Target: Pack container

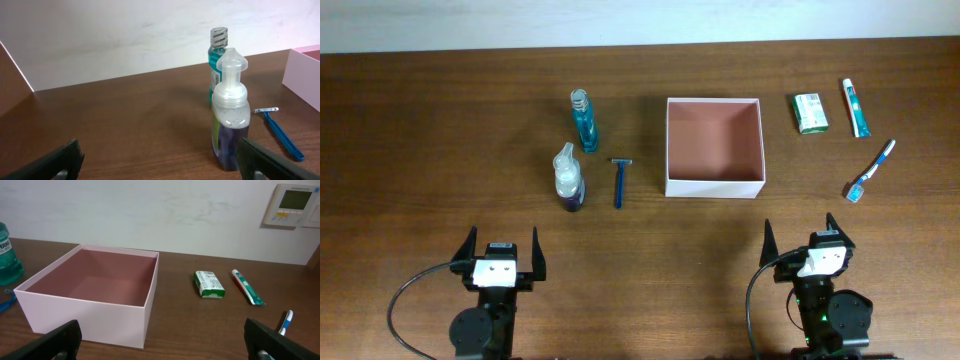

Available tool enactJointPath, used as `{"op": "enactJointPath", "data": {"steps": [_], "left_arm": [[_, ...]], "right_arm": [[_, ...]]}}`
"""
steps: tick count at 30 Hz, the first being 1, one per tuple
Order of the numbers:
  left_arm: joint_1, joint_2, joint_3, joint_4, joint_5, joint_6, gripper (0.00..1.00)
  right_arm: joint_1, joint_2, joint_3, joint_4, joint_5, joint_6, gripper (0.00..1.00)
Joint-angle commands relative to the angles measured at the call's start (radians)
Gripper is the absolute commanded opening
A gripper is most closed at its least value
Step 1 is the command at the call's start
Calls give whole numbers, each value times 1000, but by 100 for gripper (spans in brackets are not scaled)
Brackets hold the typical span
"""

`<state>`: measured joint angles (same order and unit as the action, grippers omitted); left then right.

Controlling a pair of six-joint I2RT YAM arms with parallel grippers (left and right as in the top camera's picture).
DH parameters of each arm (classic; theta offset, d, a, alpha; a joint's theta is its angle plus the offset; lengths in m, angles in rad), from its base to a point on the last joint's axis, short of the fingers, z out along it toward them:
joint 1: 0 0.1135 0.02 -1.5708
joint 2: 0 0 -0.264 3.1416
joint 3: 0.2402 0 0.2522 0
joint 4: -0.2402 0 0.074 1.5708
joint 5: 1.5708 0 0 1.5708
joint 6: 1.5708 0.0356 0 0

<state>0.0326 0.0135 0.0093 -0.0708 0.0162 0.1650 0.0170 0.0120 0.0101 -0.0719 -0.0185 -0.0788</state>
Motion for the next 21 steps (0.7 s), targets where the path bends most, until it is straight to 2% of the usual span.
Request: {"op": "enactJointPath", "data": {"steps": [1, 21], "left_arm": [[6, -8, -1, -9, 22, 9, 100], [6, -8, -1, 8, 14, 10, 99]], "right_arm": [[9, -6, -5, -6, 5, 1, 99], [9, -6, -5, -6, 5, 1, 99]]}}
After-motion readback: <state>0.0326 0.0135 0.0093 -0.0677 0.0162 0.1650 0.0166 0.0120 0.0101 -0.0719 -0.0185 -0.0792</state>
